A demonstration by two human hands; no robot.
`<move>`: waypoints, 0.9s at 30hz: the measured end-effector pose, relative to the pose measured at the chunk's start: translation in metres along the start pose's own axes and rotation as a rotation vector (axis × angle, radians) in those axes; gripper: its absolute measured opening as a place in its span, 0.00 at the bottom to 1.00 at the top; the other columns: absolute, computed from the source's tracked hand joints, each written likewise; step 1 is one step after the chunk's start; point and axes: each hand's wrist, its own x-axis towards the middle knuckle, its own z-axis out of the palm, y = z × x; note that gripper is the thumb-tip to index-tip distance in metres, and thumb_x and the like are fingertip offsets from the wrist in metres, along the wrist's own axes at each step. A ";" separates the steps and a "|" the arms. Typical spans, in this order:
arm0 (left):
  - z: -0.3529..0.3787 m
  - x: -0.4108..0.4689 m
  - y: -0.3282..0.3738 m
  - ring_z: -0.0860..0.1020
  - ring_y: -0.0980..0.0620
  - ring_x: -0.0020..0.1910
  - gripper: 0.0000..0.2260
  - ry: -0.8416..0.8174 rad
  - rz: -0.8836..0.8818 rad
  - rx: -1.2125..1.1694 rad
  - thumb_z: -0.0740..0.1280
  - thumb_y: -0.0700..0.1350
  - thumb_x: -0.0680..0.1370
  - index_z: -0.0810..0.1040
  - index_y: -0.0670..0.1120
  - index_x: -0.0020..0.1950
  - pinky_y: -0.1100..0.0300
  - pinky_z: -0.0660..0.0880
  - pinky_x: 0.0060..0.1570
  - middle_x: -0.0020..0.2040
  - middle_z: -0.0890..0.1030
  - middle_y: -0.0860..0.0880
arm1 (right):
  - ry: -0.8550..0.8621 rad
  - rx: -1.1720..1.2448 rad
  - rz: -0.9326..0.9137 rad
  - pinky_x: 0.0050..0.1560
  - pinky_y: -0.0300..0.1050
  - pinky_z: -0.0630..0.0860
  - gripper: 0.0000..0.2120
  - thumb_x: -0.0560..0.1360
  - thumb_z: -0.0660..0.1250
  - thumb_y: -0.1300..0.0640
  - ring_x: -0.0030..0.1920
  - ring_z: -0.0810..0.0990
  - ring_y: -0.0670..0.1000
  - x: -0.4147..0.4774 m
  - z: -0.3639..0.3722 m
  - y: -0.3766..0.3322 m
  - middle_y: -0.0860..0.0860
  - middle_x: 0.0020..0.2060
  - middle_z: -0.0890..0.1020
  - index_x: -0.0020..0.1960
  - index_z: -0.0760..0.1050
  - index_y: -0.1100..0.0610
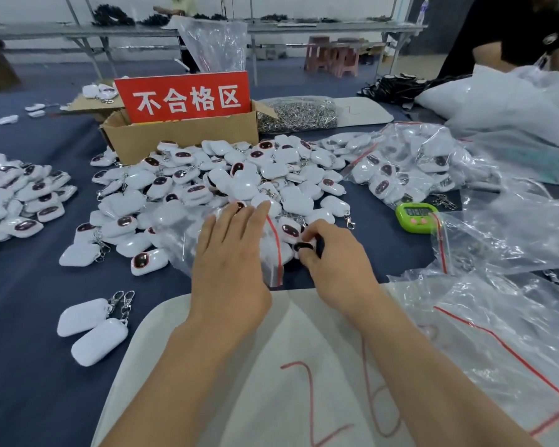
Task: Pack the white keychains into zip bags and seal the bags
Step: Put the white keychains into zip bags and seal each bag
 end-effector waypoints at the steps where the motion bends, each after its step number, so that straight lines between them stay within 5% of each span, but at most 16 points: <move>1: 0.001 0.001 -0.002 0.58 0.48 0.81 0.44 0.006 -0.019 -0.032 0.71 0.37 0.66 0.60 0.49 0.82 0.52 0.47 0.81 0.78 0.67 0.49 | -0.002 0.024 0.009 0.47 0.46 0.67 0.09 0.79 0.69 0.58 0.52 0.76 0.55 0.000 0.000 -0.001 0.49 0.48 0.79 0.58 0.76 0.52; 5: 0.005 0.003 -0.007 0.57 0.50 0.80 0.45 0.063 -0.082 -0.142 0.74 0.42 0.67 0.59 0.52 0.82 0.59 0.43 0.78 0.79 0.66 0.51 | -0.036 -0.006 -0.043 0.46 0.40 0.64 0.20 0.77 0.72 0.58 0.52 0.72 0.49 0.001 -0.011 -0.002 0.47 0.56 0.73 0.67 0.75 0.47; 11: 0.002 0.005 0.000 0.51 0.52 0.83 0.51 0.170 -0.018 -0.208 0.79 0.57 0.61 0.62 0.55 0.81 0.56 0.45 0.80 0.82 0.61 0.53 | 0.077 -0.104 0.067 0.44 0.48 0.78 0.10 0.72 0.70 0.61 0.45 0.80 0.51 -0.005 -0.031 0.007 0.44 0.43 0.82 0.46 0.75 0.47; 14: 0.000 0.000 0.018 0.64 0.50 0.78 0.39 0.318 0.129 -0.237 0.75 0.59 0.63 0.72 0.54 0.75 0.53 0.58 0.77 0.75 0.71 0.53 | 0.209 0.227 0.166 0.37 0.39 0.72 0.09 0.71 0.73 0.62 0.35 0.78 0.44 -0.004 -0.037 0.007 0.43 0.34 0.81 0.42 0.75 0.50; 16: 0.005 -0.006 0.035 0.76 0.50 0.64 0.26 0.390 0.185 -0.309 0.73 0.55 0.68 0.80 0.51 0.66 0.57 0.67 0.67 0.63 0.79 0.54 | 0.164 0.582 0.221 0.42 0.50 0.75 0.11 0.70 0.73 0.65 0.36 0.79 0.50 -0.005 -0.041 0.001 0.50 0.35 0.82 0.41 0.73 0.54; 18: 0.011 -0.012 0.048 0.76 0.58 0.51 0.16 0.339 0.130 -0.470 0.71 0.52 0.74 0.80 0.52 0.62 0.65 0.70 0.55 0.53 0.78 0.60 | 0.051 0.864 0.277 0.44 0.56 0.75 0.12 0.70 0.73 0.66 0.40 0.80 0.55 -0.008 -0.041 -0.005 0.57 0.38 0.82 0.43 0.71 0.56; 23: 0.015 -0.011 0.049 0.79 0.61 0.40 0.11 0.200 -0.062 -0.724 0.67 0.54 0.80 0.76 0.61 0.62 0.72 0.71 0.41 0.43 0.81 0.62 | -0.126 0.949 0.288 0.53 0.69 0.76 0.04 0.78 0.68 0.65 0.45 0.81 0.60 -0.014 -0.033 -0.013 0.63 0.47 0.86 0.52 0.80 0.60; 27: 0.017 -0.004 0.040 0.79 0.58 0.36 0.11 0.187 -0.175 -0.794 0.68 0.53 0.78 0.80 0.61 0.60 0.72 0.70 0.37 0.36 0.81 0.59 | -0.229 1.092 0.280 0.49 0.55 0.82 0.11 0.80 0.63 0.67 0.49 0.85 0.60 -0.017 -0.033 -0.015 0.65 0.51 0.86 0.53 0.85 0.62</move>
